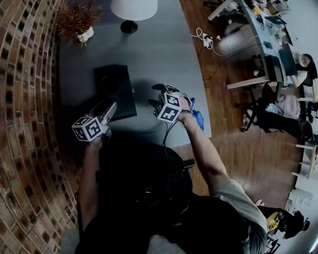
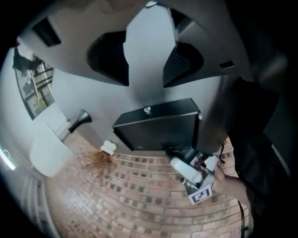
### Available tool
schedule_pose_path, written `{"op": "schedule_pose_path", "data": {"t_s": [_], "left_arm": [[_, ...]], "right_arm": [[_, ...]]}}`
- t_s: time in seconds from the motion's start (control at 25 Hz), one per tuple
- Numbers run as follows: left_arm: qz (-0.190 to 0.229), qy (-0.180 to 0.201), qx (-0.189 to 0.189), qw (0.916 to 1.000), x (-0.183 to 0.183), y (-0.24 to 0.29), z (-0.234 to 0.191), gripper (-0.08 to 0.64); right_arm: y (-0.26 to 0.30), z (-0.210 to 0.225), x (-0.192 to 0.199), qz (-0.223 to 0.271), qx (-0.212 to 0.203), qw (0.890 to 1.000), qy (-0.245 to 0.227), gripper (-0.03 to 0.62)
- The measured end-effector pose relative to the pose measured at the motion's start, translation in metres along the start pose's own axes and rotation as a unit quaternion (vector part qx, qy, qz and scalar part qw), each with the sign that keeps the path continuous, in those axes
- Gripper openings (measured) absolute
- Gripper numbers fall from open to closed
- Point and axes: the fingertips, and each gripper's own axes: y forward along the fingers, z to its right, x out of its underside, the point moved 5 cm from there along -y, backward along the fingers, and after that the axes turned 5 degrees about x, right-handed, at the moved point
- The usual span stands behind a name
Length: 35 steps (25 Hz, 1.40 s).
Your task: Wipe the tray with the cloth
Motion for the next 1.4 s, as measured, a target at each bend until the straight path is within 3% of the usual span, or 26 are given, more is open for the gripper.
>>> {"op": "schedule_pose_path", "data": {"t_s": [0.16,0.44,0.6,0.8,1.12,1.4], "left_arm": [[0.0,0.0,0.0,1.0,0.002,0.002,0.002,0.245],[0.003,0.004,-0.006,1.0,0.001,0.002,0.002,0.245],[0.005,0.003,-0.005,1.0,0.002,0.002,0.002,0.241],[0.007,-0.002,-0.008,0.9999,0.001,0.002,0.001,0.239],[0.007,-0.001,-0.007,0.9999,0.001,0.001,-0.001,0.239],[0.007,-0.002,-0.01,0.9999,0.002,0.0,-0.001,0.239]], "right_arm": [[0.052,-0.003,-0.038,-0.026,-0.046,0.996,-0.076,0.189],[0.08,-0.014,-0.063,-0.064,-0.116,0.979,-0.157,0.166],[0.082,-0.013,-0.062,-0.068,-0.095,0.972,-0.202,0.072],[0.075,-0.005,-0.043,-0.098,-0.073,0.96,-0.253,0.069],[0.057,0.021,0.032,-0.151,-0.047,0.957,-0.244,0.069],[0.058,0.025,0.045,-0.15,-0.049,0.957,-0.243,0.069]]}}
